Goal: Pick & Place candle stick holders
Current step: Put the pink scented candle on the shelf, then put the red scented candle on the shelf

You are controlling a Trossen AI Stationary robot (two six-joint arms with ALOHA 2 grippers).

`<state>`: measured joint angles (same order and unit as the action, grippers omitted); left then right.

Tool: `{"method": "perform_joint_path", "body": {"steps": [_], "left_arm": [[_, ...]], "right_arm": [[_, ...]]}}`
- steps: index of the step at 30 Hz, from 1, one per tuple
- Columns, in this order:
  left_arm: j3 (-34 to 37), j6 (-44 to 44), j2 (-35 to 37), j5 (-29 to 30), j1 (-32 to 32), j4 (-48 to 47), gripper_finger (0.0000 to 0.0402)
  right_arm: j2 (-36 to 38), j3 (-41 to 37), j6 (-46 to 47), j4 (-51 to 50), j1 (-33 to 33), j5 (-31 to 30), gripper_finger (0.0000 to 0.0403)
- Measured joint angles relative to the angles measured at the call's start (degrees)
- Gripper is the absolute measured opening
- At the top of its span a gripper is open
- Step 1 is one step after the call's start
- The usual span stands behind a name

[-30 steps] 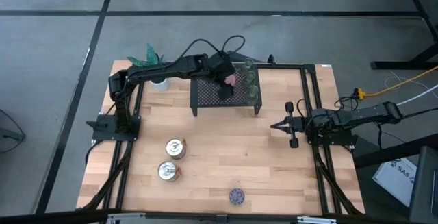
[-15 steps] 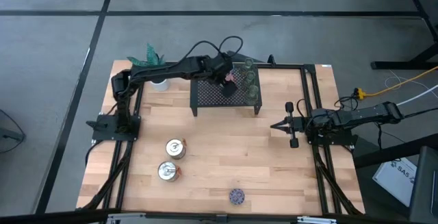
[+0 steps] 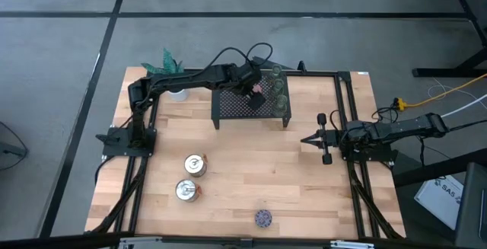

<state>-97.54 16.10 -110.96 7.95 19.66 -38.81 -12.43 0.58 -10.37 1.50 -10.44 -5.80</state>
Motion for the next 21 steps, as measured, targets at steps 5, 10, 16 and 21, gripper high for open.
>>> {"method": "perform_joint_path", "body": {"steps": [5,10,16,21], "left_arm": [[0.0,-2.1,0.0,-0.1,0.0,-0.2,0.0328],[0.0,-2.3,0.1,-0.2,0.0,-0.2,0.0337],[0.0,-3.2,2.2,-0.2,-0.6,-0.4,0.0335],[0.0,-4.5,5.2,0.5,-3.7,-2.5,0.0335]], "right_arm": [[0.0,0.0,0.0,0.0,0.0,0.0,0.0003],[0.0,0.0,0.0,0.0,0.0,0.0,0.0003],[0.0,0.0,0.0,0.0,0.0,0.0,0.0003],[0.0,0.0,0.0,0.0,0.0,0.0,0.0003]]}}
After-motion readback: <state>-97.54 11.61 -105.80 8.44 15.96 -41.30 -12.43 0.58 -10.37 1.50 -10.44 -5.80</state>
